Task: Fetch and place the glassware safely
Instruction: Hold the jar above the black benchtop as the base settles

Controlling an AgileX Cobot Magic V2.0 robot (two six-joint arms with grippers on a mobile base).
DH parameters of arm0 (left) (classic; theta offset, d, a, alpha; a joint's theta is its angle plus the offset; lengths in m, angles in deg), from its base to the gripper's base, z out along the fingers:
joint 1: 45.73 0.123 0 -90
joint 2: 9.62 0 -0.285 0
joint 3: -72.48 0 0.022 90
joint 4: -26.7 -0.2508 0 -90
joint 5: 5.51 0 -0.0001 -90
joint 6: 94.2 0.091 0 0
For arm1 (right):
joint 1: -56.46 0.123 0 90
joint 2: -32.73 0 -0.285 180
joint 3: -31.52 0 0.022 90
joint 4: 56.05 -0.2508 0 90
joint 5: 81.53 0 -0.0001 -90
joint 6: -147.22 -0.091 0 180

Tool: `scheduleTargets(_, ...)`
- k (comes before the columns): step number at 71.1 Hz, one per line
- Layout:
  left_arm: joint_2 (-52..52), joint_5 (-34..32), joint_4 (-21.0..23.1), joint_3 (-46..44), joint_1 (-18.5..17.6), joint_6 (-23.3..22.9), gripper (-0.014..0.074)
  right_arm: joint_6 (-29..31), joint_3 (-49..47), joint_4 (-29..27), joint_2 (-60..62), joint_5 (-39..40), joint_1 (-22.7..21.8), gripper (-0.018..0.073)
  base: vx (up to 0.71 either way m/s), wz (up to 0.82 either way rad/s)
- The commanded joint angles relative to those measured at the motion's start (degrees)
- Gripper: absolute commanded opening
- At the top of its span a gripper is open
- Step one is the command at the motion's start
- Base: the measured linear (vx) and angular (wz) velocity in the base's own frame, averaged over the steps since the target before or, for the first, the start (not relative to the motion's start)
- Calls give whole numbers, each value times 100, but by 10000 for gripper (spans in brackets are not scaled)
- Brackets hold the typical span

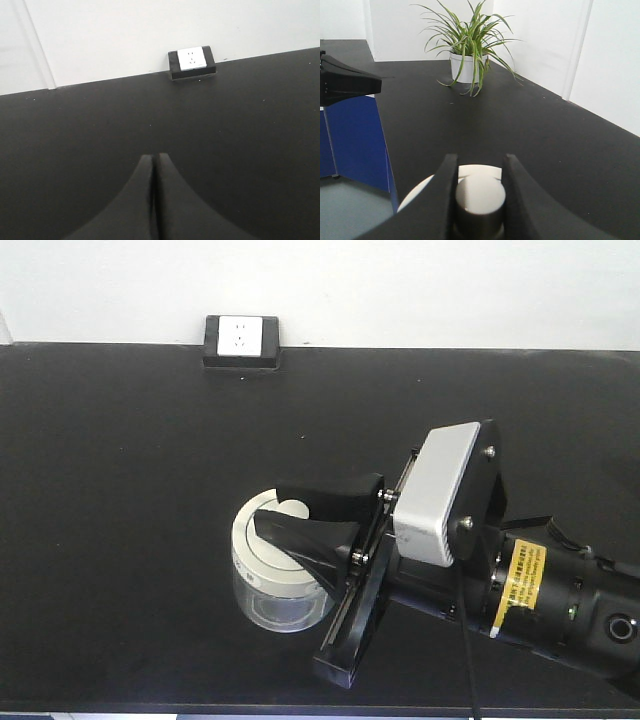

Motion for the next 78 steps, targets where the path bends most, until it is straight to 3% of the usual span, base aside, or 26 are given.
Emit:
scheduleTargets(1, 56, -401, 25, -145, -34, -9, -7, 17, -181, -191, 139, 473, -2, -3, 4, -3)
scheduleTargets(78, 57, -401, 25, -145, -34, -9, -7, 17, -181, -190, 104, 475, -2, -3, 3, -1)
